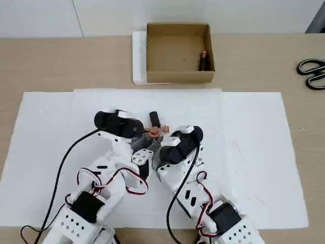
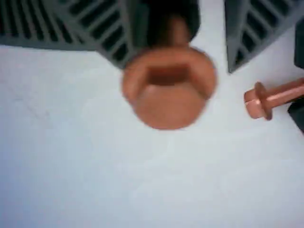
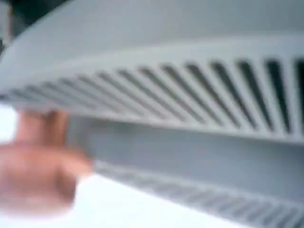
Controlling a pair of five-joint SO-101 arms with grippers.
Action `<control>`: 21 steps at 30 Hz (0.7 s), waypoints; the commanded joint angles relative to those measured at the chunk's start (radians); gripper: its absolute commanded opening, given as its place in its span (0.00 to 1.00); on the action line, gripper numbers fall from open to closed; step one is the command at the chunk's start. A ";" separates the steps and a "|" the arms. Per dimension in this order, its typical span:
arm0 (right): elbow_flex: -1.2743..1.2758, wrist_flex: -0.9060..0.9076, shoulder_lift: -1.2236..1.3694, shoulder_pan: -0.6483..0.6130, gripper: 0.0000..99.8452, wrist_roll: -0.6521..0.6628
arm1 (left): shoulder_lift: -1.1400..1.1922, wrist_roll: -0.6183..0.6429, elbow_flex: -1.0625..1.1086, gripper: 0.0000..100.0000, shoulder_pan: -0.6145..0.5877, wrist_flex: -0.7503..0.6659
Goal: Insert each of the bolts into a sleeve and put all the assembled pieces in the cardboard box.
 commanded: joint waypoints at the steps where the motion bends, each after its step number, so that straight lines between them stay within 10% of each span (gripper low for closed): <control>1: -0.020 -0.007 -0.008 0.015 0.00 -0.009 | -0.002 -0.009 -0.005 0.15 0.009 0.015; 21: -0.017 -0.007 -0.008 0.015 0.00 -0.008 | 0.000 0.015 -0.177 0.15 -0.003 0.075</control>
